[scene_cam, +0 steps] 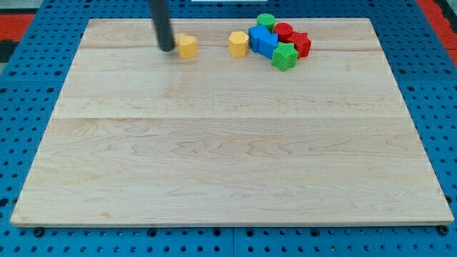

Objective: Push the yellow heart into the yellow hexagon

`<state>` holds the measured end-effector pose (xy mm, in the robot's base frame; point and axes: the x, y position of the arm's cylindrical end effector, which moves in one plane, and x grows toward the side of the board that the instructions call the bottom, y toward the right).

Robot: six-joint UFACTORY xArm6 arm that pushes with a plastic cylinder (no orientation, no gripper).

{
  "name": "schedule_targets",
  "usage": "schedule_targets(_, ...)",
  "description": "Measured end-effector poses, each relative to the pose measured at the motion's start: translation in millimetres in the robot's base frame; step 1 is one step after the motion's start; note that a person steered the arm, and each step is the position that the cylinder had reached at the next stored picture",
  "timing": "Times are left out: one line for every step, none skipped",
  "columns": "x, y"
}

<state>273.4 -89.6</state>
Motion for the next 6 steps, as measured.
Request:
schedule_targets(0.0,53.3)
schedule_targets(4.1,35.4)
schedule_targets(-19.3,37.1)
schedule_targets(-42.9,61.7)
schedule_targets(-30.8,79.0)
schedule_targets(-27.8,47.1)
